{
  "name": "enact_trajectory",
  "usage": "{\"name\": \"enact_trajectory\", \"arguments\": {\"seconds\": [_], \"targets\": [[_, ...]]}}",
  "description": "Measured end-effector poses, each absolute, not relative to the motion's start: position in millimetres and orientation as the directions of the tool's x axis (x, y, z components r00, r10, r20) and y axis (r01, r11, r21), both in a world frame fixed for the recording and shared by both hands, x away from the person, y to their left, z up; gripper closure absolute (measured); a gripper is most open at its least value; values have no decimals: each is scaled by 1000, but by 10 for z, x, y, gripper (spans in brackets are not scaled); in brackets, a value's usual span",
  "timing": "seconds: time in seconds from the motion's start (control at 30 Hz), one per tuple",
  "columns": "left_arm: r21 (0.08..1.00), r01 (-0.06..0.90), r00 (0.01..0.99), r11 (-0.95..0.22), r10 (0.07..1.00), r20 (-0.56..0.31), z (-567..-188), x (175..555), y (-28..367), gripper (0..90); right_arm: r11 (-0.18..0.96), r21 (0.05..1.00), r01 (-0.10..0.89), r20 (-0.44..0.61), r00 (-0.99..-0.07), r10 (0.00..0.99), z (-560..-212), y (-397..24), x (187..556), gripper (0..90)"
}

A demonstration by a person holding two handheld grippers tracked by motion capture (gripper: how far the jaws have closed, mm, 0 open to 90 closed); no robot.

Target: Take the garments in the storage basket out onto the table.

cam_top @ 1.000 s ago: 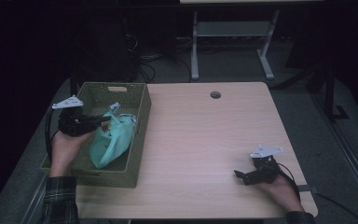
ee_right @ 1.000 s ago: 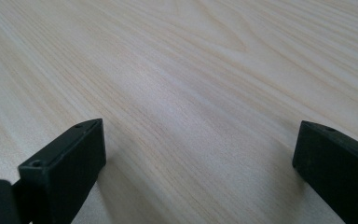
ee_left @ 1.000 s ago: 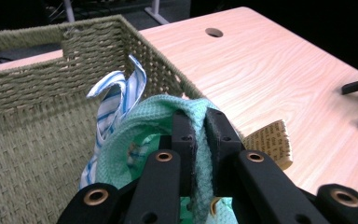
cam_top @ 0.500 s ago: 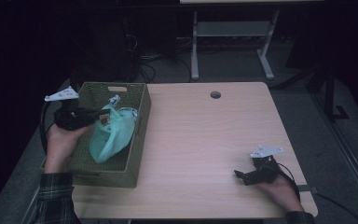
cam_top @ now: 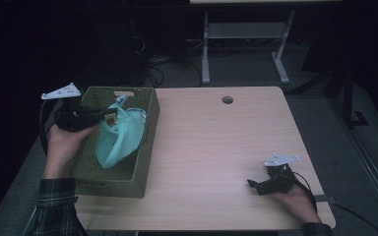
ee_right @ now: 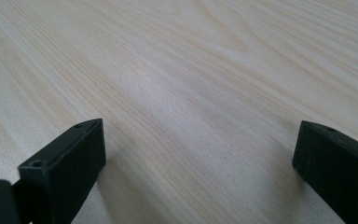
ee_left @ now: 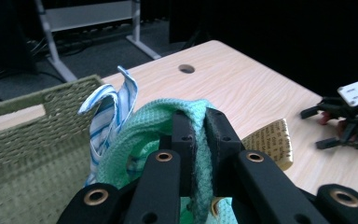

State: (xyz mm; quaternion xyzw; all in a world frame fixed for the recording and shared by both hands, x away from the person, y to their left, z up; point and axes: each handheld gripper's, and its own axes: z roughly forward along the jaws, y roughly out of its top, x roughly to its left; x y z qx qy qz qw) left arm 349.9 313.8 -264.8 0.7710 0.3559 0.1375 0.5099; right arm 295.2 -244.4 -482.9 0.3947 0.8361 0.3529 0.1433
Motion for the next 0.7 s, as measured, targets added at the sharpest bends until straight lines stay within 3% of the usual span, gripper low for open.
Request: {"name": "enact_trajectory", "arguments": {"seconds": [0.7], "targets": [[895,360,752,-264,650,-111,-2320,3502,2840,826,439,704,559,39,-647,761,-4830,-2444,2952,22]]}}
